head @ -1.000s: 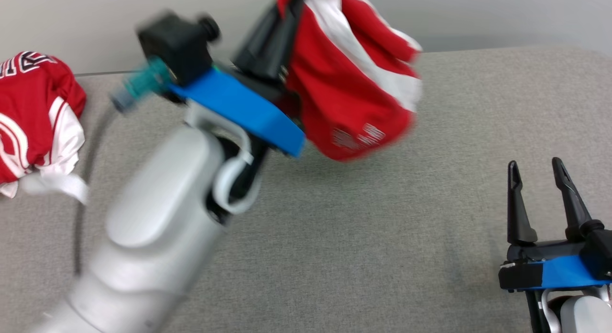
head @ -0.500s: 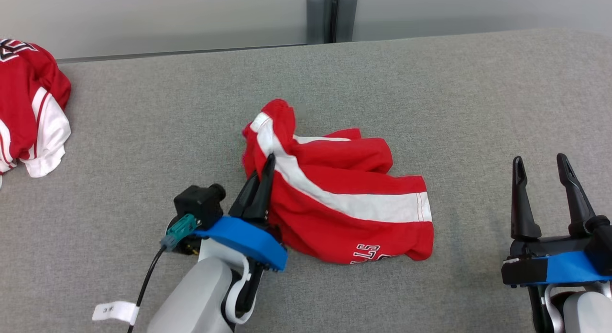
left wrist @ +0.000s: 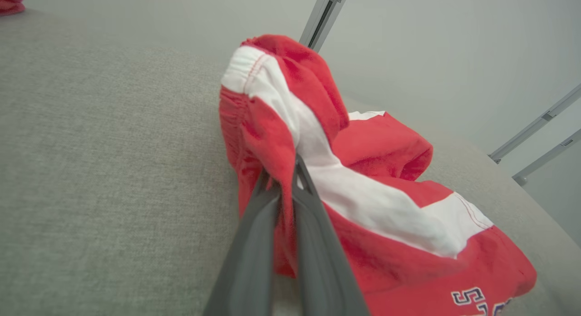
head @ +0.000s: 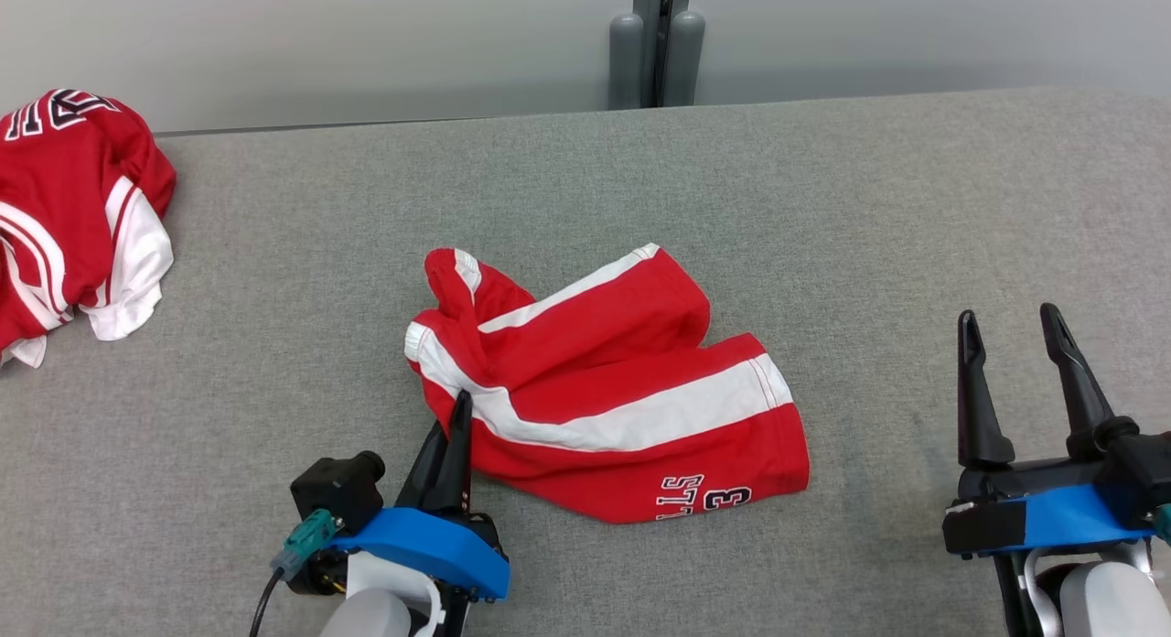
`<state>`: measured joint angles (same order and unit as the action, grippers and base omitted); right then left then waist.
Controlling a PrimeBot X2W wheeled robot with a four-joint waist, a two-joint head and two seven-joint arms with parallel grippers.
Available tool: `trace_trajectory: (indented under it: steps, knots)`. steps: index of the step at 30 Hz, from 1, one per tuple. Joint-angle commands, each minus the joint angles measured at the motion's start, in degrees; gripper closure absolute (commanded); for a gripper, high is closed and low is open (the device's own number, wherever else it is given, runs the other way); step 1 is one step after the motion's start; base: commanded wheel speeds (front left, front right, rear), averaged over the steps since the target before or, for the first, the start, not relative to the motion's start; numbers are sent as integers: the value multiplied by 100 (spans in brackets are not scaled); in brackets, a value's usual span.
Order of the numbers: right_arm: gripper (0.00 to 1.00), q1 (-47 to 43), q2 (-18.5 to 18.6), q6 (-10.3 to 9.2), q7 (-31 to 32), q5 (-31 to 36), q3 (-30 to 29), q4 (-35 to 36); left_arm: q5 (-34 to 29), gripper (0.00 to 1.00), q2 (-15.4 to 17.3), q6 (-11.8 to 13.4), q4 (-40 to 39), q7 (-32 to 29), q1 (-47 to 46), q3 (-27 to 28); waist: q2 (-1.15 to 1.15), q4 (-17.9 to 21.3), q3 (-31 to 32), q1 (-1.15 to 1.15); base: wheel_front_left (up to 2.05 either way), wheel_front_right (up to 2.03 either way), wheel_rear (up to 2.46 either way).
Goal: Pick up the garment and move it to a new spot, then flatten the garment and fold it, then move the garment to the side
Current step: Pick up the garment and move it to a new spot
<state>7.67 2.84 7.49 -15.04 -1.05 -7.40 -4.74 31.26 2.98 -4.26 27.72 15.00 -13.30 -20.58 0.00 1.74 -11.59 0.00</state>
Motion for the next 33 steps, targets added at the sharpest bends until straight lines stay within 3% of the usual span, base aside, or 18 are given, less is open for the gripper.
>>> trace_trajectory:
  steps: [1,6,20,33]
  knots:
    - [0,-72,8,1,-21,34,47,-39,93,0,-10,-45,6,26,95,-48,0,-10,36,0,0,0,0]
    - [0,-96,9,1,-21,-8,125,-117,-21,0,-7,-1,-19,27,166,-4,0,-29,133,0,0,0,0]
    - [0,-235,8,1,-22,-87,395,-314,-1299,0,177,-174,-905,26,720,1102,0,-153,504,0,0,0,0]
    - [0,-650,9,1,-22,-342,621,-378,-1602,0,56,-166,-1321,26,1335,1333,0,-217,857,0,0,0,0]
